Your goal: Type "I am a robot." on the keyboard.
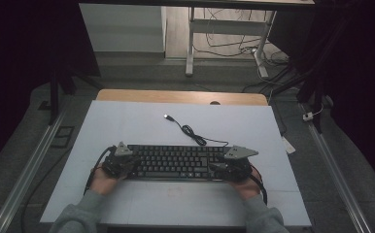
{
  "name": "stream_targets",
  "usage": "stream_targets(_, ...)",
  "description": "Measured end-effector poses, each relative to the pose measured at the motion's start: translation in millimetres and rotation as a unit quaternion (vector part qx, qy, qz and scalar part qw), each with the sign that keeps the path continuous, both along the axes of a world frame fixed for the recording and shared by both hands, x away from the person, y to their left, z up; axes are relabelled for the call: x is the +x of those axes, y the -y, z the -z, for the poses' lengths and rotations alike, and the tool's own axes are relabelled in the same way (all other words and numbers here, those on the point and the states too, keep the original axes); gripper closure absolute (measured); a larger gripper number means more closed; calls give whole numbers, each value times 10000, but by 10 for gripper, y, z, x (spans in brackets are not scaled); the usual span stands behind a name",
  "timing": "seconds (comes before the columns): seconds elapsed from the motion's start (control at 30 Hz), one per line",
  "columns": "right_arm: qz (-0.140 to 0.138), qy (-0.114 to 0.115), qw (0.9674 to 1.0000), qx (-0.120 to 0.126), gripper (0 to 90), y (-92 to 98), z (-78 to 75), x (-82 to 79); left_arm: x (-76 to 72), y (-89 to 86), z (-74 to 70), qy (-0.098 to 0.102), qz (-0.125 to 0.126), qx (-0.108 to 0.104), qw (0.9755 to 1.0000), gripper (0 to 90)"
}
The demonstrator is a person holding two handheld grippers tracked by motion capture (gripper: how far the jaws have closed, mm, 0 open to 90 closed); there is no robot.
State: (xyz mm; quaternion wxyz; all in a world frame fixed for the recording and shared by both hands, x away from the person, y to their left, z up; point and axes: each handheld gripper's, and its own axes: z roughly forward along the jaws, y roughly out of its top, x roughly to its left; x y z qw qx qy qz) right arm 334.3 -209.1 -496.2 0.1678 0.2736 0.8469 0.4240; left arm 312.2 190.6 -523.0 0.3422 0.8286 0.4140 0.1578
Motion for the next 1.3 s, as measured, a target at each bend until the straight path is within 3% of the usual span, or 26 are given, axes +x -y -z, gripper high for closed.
stream_targets(0.27,20,-12,10000,-4,512,10,-4,4,-51,-131,-117,190,-123,-519,9984,849)
stream_targets(0.47,17,-7,10000,-6,512,11,-5,4,-57,-193,-149,266,-317,-758,9963,595)
stream_targets(0.7,19,14,10000,-22,512,16,-4,10,-57,-225,-158,252,-416,-823,9954,475)
stream_targets(1.3,24,11,10000,12,510,17,-2,11,-60,-222,-173,217,-392,-825,9956,416)
